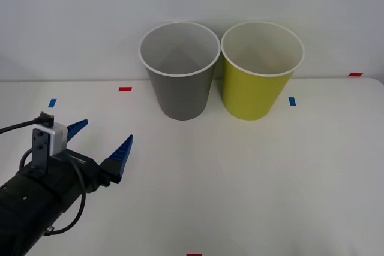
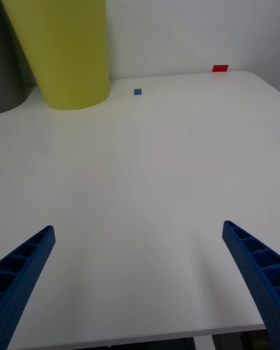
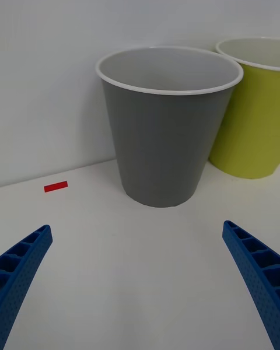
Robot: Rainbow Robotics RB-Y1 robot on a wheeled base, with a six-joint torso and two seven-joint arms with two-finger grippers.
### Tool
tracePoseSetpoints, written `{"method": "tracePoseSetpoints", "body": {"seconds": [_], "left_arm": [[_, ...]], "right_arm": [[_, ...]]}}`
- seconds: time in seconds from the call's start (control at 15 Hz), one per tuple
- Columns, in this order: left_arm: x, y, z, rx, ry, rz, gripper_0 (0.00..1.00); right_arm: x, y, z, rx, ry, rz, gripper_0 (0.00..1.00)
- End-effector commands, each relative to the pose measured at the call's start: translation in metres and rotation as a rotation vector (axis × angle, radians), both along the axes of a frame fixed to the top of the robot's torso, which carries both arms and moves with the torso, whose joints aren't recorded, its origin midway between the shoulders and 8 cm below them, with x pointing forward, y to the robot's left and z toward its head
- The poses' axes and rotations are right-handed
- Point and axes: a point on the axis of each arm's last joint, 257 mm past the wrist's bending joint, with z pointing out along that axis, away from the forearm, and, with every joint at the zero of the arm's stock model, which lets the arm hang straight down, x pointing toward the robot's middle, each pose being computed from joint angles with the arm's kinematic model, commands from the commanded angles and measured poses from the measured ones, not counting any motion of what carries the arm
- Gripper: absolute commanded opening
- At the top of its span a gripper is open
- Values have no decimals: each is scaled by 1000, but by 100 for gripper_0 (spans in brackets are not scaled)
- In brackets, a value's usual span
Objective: Put cans in the gray bin and PET bottles in the light green bin.
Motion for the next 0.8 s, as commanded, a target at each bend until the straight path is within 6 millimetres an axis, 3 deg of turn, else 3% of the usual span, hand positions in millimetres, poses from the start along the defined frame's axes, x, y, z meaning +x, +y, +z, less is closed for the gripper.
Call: {"method": "tracePoseSetpoints", "body": {"seconds": [0.07,0.47,0.8], "left_arm": [[-5,4,-30,7,-45,41,100],[-35,22,-75,26,-96,108,100],[-81,34,-103,106,-55,151,100]], "right_arm": [[0,0,0,0,0,0,100],[0,0,0,0,0,0,100],[0,0,0,0,0,0,100]]}}
